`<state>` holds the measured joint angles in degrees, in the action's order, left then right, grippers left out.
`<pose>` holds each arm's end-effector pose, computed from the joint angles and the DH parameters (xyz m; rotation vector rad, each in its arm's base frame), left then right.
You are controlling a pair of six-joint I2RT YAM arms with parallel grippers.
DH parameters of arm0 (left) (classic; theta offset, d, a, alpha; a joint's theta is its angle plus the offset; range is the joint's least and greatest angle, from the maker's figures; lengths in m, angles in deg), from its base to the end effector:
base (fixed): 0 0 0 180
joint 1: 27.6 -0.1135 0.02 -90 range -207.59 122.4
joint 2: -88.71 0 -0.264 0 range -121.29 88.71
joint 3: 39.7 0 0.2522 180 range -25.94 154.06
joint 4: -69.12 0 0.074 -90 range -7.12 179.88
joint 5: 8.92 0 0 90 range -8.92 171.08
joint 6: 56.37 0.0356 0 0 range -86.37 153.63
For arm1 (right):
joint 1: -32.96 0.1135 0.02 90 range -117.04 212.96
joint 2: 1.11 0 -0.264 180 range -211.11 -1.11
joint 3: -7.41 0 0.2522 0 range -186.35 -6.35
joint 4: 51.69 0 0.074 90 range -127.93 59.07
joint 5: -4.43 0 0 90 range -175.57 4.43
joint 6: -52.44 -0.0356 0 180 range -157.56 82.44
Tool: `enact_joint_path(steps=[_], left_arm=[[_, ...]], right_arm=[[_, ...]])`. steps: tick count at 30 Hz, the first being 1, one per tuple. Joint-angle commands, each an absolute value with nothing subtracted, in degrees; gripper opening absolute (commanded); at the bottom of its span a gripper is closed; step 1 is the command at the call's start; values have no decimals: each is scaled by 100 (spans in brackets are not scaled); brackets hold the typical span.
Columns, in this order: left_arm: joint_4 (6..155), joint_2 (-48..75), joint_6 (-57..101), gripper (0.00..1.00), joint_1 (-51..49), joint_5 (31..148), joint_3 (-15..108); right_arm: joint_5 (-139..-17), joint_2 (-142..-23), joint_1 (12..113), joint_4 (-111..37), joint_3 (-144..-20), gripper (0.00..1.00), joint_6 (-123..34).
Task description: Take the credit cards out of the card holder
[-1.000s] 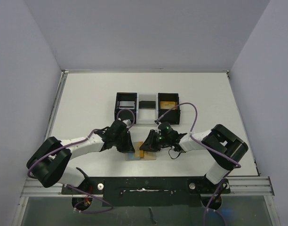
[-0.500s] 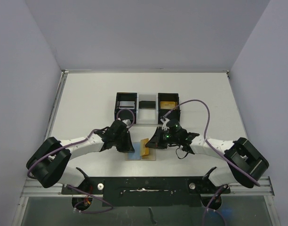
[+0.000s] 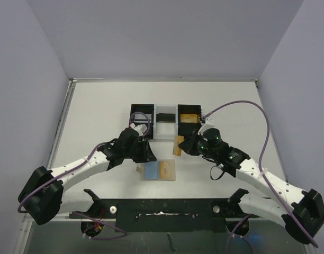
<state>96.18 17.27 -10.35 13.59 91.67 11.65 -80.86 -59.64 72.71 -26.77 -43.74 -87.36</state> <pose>0.1815 -0.1676 0.1972 0.0310 2.5792 -0.8604 0.1710 0.1460 0.2478 0.1498 2.2994 0.9611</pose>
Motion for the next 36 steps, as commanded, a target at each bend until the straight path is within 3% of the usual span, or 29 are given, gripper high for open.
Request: enact_joint_path(steps=[1, 8, 12, 22, 36], left_arm=[[8252, 1548, -1185, 24, 1439, 10264, 1326], [8611, 636, -1277, 19, 1854, 9584, 1434], [8971, 687, -1202, 17, 1835, 9097, 1263], [9142, 658, -1108, 17, 1806, 8795, 1035], [9588, 1157, -1032, 20, 1820, 8489, 1151]], right_arm=[[-9889, -5252, 7230, -2632, -4586, 0, -7673], [-11165, -4958, 7172, -3202, -4459, 0, -5318], [-10751, -5325, 7012, -3263, -4631, 0, -3834], [-9865, -6334, 6711, -3547, -5037, 0, -2027], [-8207, -7308, 5982, -4150, -5339, 0, -707]])
